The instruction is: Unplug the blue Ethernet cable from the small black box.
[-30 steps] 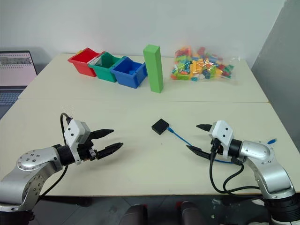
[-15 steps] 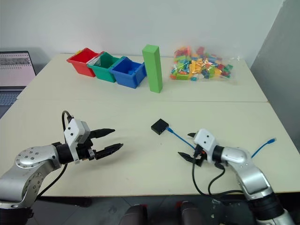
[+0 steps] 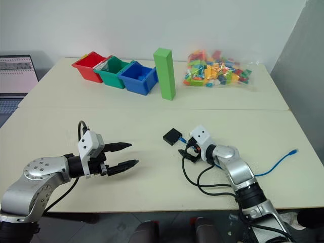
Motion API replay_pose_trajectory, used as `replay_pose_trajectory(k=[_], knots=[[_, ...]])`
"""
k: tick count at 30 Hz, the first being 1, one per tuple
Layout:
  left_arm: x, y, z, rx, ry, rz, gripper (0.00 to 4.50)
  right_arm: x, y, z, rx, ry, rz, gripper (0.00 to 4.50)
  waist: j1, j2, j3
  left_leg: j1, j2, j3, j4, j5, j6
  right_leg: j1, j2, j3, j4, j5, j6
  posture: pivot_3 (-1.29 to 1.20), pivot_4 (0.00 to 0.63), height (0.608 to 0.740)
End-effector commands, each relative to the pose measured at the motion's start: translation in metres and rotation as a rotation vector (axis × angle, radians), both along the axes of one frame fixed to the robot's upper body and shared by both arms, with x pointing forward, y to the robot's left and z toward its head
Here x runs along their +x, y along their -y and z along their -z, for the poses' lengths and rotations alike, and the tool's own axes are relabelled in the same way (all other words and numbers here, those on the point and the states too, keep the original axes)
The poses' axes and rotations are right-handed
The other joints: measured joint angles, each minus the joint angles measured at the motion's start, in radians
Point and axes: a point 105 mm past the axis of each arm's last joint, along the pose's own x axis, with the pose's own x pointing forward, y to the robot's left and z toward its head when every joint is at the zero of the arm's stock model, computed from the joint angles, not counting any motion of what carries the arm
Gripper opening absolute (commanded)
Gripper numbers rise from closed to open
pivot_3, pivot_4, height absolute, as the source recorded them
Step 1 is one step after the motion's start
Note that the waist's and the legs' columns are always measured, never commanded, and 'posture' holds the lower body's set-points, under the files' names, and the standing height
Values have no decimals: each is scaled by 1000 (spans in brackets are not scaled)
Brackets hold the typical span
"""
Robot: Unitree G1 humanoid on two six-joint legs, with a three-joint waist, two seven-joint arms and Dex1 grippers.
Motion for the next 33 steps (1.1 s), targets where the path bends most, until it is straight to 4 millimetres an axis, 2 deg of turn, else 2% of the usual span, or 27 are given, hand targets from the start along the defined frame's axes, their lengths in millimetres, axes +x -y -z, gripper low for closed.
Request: replay_pose_trajectory(k=[1, 2, 7, 12, 16, 18, 23, 26, 33], knots=[[-1, 6, -6, 5, 42, 30, 3713, 8, -1, 1, 5, -36, 41, 4100, -1, 0, 0, 0, 0, 0, 0, 0, 0, 0, 0, 0, 0, 0, 0, 0, 150, 740], [-1, 7, -7, -4, 41, 29, 3713, 10, -1, 1, 6, -39, 50, 4021, -1, 0, 0, 0, 0, 0, 0, 0, 0, 0, 0, 0, 0, 0, 0, 0, 150, 740], [-1, 7, -7, -21, 30, 30, 3713, 14, -1, 2, -25, -34, 62, 2815, -4, 0, 0, 0, 0, 0, 0, 0, 0, 0, 0, 0, 0, 0, 0, 0, 150, 740], [3, 2, -5, -47, 5, 6, 3713, 13, 1, -1, -111, 39, -1, 1673, -6, 0, 0, 0, 0, 0, 0, 0, 0, 0, 0, 0, 0, 0, 0, 0, 150, 740], [6, 0, -3, -85, -39, -11, 3713, 8, -1, -9, -161, 116, -79, 729, -5, 0, 0, 0, 0, 0, 0, 0, 0, 0, 0, 0, 0, 0, 0, 0, 150, 740], [9, -1, -3, -143, -95, -22, 3713, 6, -3, -24, -206, 237, -151, 176, -2, 0, 0, -1, 0, 0, 0, 0, 0, 0, 0, 0, 0, 0, 0, 0, 150, 740], [18, 3, -10, -283, -200, -42, 3713, -2, -11, -57, -253, 479, -291, 127, 0, 0, 0, -1, 0, 0, 0, 0, 0, -1, 0, 0, 0, 0, 0, 0, 150, 740], [18, 13, -23, -430, -319, 10, 3713, -23, -21, -79, -298, 666, -480, 127, -1, 0, 0, -2, 0, 0, 0, 0, 0, -2, 1, -1, 1, 0, 0, 0, 150, 740], [12, 34, -38, -545, -443, 108, 3713, -49, -35, -97, -309, 800, -656, 127, -6, 0, 0, -2, 0, -1, 0, 0, 0, -1, 0, -1, 1, 3, -4, 0, 150, 740]])
